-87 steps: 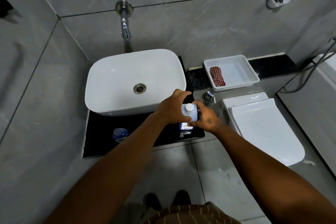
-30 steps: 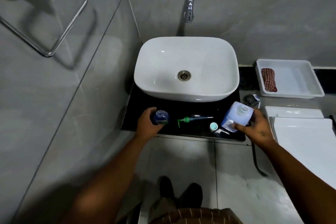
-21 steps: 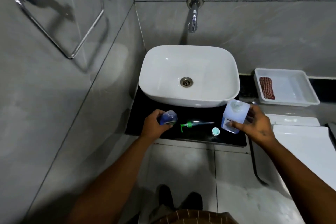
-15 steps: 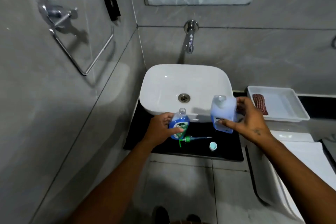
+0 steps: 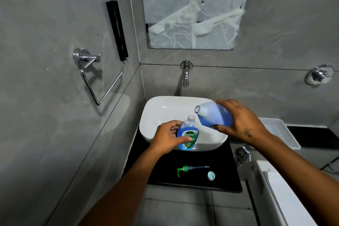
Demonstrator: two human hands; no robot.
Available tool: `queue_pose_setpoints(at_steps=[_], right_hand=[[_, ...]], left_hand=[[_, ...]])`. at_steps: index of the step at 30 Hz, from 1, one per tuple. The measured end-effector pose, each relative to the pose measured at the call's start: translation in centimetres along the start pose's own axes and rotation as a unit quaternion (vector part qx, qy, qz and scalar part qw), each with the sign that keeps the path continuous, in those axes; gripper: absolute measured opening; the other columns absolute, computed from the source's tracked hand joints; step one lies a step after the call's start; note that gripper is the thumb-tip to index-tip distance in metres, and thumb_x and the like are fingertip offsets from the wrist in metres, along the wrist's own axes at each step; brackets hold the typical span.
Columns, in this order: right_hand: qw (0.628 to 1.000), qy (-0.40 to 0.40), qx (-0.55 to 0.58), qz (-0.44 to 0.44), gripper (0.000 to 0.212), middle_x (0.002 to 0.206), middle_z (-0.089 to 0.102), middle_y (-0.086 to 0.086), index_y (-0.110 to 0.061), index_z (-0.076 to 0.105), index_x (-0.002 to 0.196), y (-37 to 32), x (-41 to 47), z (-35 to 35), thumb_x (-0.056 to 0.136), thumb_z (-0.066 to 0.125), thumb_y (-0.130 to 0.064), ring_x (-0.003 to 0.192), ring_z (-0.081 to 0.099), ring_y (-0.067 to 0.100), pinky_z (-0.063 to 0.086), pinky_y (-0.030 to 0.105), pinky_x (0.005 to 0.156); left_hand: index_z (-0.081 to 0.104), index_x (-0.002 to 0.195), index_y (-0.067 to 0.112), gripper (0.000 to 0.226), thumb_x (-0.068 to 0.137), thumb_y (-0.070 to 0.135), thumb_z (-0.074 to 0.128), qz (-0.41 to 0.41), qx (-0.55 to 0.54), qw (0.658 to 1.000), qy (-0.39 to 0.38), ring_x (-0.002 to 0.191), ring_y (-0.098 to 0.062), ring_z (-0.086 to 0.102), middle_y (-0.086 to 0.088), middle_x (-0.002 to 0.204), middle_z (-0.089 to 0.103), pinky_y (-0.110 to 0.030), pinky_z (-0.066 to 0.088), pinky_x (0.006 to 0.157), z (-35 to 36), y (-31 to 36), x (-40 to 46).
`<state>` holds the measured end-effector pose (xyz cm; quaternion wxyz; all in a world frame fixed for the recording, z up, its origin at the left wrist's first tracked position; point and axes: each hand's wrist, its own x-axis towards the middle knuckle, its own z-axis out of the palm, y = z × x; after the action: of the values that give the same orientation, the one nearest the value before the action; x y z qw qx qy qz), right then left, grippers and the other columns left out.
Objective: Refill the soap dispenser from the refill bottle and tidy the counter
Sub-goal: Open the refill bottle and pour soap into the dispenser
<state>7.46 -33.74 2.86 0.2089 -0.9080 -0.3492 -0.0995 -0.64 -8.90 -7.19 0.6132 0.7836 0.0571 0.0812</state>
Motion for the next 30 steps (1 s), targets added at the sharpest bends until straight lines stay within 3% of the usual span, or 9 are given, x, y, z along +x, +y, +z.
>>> queue_pose_setpoints(at_steps=[13, 30], right_hand=[[0.993, -0.026, -0.116, -0.016, 0.08, 0.135, 0.053, -0.001, -0.036, 0.037, 0.144, -0.8, -0.3, -0.7, 0.074, 0.075, -0.046, 0.123, 0.049, 0.023, 0.049, 0.039, 0.091], [0.982, -0.016, -0.186, -0.035, 0.08, 0.13, 0.056, 0.002, -0.035, 0.042, 0.142, -1.7, -0.1, -1.9, 0.071, 0.078, -0.035, 0.117, 0.053, 0.027, 0.049, 0.039, 0.087]], left_hand=[[0.07, 0.096, 0.036, 0.042, 0.063, 0.026, 0.094, -0.01, 0.006, 1.0, -0.002, 0.089, -0.007, 0.075, 0.014, 0.096, 0.077, -0.022, 0.061, 0.076, 0.6, 0.7, -0.9], [0.07, 0.101, 0.029, 0.046, 0.063, 0.023, 0.094, -0.005, 0.005, 1.0, 0.001, 0.088, -0.008, 0.075, 0.01, 0.098, 0.077, -0.025, 0.061, 0.077, 1.3, 1.0, -0.7]])
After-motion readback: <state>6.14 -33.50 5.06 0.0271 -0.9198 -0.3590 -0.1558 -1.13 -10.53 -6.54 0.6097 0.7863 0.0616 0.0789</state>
